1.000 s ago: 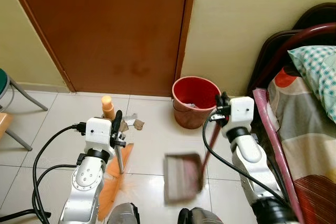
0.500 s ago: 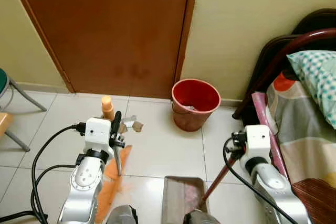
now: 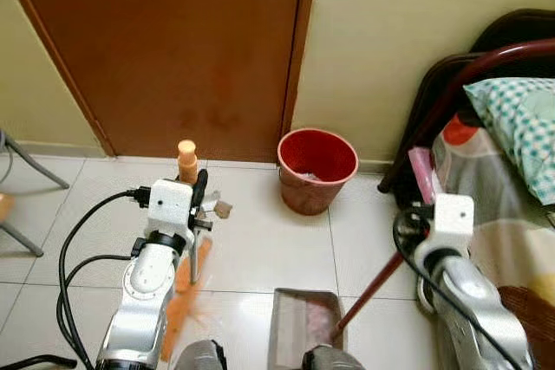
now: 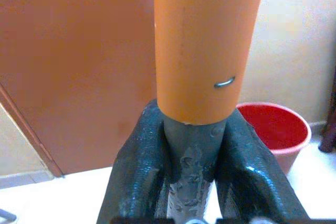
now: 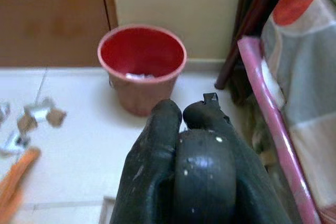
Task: Sweep floor
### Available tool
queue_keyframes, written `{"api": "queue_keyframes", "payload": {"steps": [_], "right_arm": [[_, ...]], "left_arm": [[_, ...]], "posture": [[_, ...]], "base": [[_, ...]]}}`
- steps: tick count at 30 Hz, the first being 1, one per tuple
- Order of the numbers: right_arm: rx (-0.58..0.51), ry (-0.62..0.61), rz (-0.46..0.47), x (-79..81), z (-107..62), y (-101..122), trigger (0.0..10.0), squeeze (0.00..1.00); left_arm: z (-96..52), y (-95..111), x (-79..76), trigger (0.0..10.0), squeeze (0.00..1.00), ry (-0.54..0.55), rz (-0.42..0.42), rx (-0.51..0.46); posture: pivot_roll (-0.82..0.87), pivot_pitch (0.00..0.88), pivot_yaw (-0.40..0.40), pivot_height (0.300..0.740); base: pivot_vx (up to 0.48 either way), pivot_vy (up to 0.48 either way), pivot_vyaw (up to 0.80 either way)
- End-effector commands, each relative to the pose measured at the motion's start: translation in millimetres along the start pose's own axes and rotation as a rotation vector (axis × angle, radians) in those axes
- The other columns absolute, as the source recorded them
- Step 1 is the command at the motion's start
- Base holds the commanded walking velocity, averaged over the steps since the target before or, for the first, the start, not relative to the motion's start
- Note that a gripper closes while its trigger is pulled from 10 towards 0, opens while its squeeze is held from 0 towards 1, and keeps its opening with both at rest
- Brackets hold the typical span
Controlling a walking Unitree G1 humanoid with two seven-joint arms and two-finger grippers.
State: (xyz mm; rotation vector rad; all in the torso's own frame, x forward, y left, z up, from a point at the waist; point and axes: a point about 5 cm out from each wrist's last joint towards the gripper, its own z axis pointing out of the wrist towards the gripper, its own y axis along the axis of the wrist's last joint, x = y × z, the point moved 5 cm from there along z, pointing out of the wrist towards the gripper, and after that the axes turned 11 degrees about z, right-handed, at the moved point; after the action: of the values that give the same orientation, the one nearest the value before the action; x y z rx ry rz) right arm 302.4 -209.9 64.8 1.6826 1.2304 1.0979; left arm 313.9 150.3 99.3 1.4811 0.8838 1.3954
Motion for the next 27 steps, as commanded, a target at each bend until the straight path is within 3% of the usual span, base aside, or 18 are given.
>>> {"api": "queue_keyframes", "payload": {"steps": [1, 3, 4, 7, 21, 27], "right_arm": [[-0.049, -0.025, 0.010, -1.8, 7.6, 10.8, 0.0, 0.00], [-0.078, -0.046, 0.004, 1.2, 15.4, 18.3, 0.0, 0.00], [-0.094, -0.053, 0.007, 5.9, 21.0, 22.9, 10.0, 0.00], [-0.115, -0.029, -0.015, 14.6, 26.6, 27.1, 10.0, 0.00], [-0.124, -0.008, -0.030, 23.3, 40.8, 28.2, 10.0, 0.00], [-0.124, -0.006, -0.033, 23.8, 42.6, 22.9, 10.0, 0.00]], "left_arm": [[5.2, 23.1, 10.0, 10.0, 0.00, 0.039, 0.005, -0.088], [6.1, 24.5, 11.6, 10.0, 0.00, 0.050, 0.008, -0.092], [6.8, 27.4, 11.9, 10.0, 0.00, 0.056, 0.011, -0.102], [7.7, 39.1, 12.0, 10.0, 0.00, 0.063, 0.033, -0.143], [17.8, 92.6, 22.4, 10.0, 0.00, 0.095, 0.051, -0.308], [20.7, 95.7, 47.5, 10.0, 0.00, 0.170, 0.108, -0.323]], "posture": [[0.00, 0.095, -0.030, 0.740], [0.00, 0.093, -0.027, 0.740], [0.00, 0.093, -0.027, 0.740], [0.01, 0.091, -0.032, 0.740], [0.02, 0.090, -0.041, 0.740], [0.02, 0.094, -0.043, 0.740]], "base": [[0.000, 0.000, 0.00], [0.000, 0.000, 0.00], [0.000, 0.000, 0.00], [0.000, 0.000, 0.00], [0.000, 0.000, 0.00], [0.000, 0.000, 0.00]]}}
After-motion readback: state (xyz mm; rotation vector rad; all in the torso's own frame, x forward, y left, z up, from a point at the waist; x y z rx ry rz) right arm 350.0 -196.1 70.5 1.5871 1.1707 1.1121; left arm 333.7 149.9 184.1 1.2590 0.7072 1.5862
